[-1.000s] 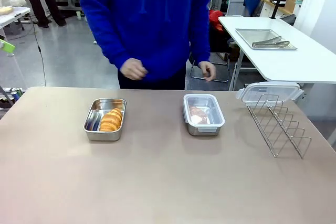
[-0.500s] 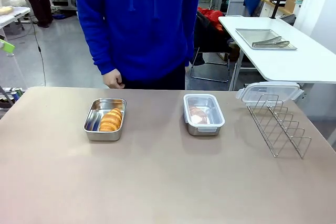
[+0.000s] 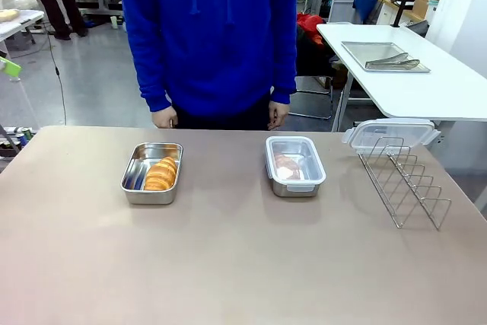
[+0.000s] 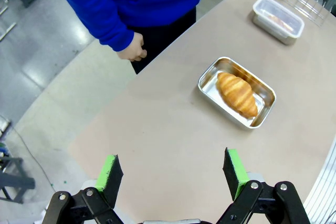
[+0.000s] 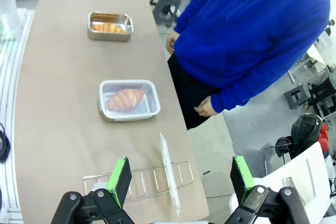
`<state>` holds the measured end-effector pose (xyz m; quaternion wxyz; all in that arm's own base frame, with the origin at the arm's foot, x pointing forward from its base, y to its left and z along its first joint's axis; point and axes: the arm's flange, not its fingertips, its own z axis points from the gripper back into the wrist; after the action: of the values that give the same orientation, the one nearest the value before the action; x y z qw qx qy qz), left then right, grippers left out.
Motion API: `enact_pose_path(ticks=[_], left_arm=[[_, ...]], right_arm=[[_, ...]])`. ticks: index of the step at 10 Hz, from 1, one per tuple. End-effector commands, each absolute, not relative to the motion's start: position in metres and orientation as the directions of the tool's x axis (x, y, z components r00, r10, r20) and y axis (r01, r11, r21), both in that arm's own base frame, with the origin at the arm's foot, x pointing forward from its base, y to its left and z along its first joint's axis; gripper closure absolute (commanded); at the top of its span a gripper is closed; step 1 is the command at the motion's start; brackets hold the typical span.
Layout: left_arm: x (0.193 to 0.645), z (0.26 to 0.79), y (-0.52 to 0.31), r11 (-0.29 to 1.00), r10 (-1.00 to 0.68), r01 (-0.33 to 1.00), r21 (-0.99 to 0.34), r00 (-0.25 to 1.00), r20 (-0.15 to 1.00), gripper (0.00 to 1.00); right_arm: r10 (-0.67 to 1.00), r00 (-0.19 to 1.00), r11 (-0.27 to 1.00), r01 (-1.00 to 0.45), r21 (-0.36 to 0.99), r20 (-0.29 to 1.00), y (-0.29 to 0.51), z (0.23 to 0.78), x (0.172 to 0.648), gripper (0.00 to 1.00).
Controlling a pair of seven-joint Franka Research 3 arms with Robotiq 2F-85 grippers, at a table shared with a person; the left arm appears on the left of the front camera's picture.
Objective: Place the bread in airtight containers.
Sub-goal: Pick up one Airtight Container lid and hand it to the human.
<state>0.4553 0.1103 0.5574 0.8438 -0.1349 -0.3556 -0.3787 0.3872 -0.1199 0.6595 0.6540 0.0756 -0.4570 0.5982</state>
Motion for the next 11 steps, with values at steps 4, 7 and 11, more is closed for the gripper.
enact_pose_path(ticks=[4,7,11], left_arm=[[0.469,0.569,0.059,0.737,-0.489,0.67,-0.085,0.616,0.618,0.0],[0.494,0.561,-0.025,0.817,-0.463,0.558,-0.144,0.785,0.411,0.0],[0.533,0.514,-0.136,0.881,-0.45,0.466,-0.085,0.879,0.161,0.0]], right_arm=[[0.706,-0.146,0.27,-0.849,-0.455,0.693,-0.12,0.661,0.386,0.0],[0.706,-0.146,0.27,-0.849,-0.455,0.693,-0.12,0.661,0.386,0.0],[0.706,-0.146,0.27,-0.849,-0.455,0.693,-0.12,0.661,0.386,0.0]])
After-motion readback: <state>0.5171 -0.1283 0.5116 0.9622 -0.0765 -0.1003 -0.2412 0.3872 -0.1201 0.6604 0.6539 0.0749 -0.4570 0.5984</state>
